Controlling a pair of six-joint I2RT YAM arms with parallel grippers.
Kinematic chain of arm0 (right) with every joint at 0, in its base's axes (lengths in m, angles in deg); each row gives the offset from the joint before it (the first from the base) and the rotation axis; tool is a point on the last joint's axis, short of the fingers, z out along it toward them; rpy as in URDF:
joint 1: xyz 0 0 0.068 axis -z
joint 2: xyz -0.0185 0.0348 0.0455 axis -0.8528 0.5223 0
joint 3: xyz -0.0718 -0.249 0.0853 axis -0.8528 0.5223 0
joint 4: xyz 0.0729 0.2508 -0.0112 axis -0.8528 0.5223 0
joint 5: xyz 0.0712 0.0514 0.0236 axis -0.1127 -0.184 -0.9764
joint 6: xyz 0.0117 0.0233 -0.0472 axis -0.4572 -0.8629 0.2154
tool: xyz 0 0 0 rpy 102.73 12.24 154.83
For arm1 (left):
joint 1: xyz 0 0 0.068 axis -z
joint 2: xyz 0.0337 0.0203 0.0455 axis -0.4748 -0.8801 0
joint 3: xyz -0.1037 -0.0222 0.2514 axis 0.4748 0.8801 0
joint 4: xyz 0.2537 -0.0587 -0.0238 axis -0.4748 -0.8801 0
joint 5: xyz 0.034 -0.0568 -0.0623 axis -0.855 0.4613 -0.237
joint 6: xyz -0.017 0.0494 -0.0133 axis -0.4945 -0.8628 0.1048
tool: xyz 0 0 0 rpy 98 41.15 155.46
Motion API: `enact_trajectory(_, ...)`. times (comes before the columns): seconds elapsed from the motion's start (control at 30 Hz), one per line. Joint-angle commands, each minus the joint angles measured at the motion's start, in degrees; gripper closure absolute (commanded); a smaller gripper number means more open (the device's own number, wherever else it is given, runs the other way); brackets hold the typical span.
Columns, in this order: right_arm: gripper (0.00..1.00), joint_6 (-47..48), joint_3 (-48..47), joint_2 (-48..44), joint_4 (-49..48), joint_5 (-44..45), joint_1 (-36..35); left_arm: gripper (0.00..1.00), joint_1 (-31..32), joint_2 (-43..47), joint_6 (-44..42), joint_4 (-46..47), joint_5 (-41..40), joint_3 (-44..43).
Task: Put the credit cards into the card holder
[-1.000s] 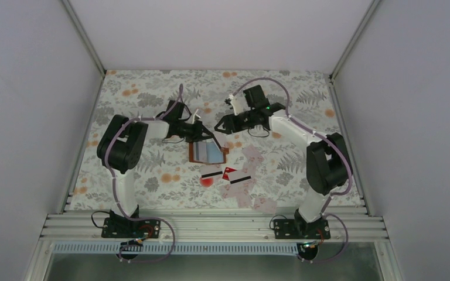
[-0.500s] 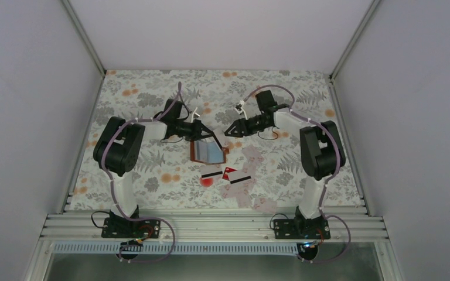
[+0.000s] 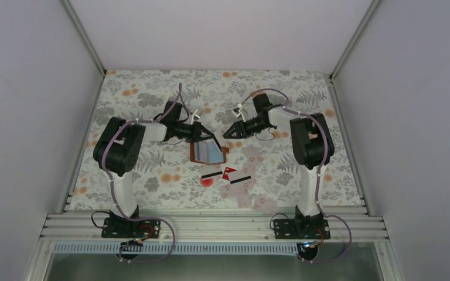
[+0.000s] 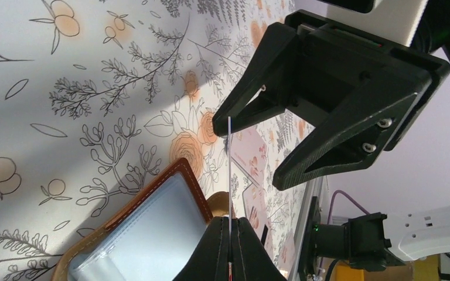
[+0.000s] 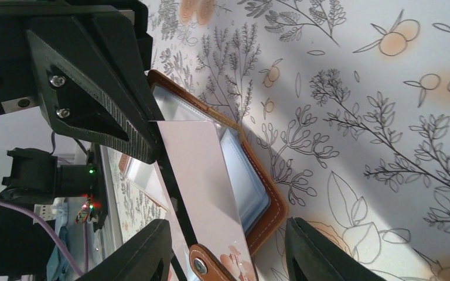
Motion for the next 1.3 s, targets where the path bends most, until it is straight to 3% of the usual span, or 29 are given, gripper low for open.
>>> enact_trajectory(0.0, 0.52, 1.5, -1.5, 1.1, 0.2, -4.3, 0.4, 0.98, -0.2, 2.1, -1.2, 2.8, 2.2, 0.1)
enact_trajectory(0.37, 0.62, 1.3, -2.3, 3.7, -0.4, -8.4, 0.3, 0.98, -0.1, 2.3, -0.7, 4.6, 4.2, 0.3)
enact_trajectory(0.53, 0.63, 0.1, -2.8, 3.9, 0.4, -5.5, 0.0, 0.98, -0.2, 2.7, -1.7, 2.9, 2.9, 0.2)
enact_trajectory(0.77, 0.62, -12.7, 6.7, -12.3, -9.5, 11.7, -0.2, 0.98, -0.3, 3.1, -3.1, 0.0, 0.8, -0.7)
enact_trajectory(0.97, 0.62, -15.7, 13.4, -20.1, -9.8, 13.5, -3.8, 0.98, -0.5, 4.3, -5.1, -2.6, -0.1, -1.0)
enact_trajectory(1.27, 0.65, -18.4, 23.5, -23.9, -13.1, 12.7, -11.3, 0.98, -1.5, 5.0, -6.0, -4.1, -1.0, -0.5)
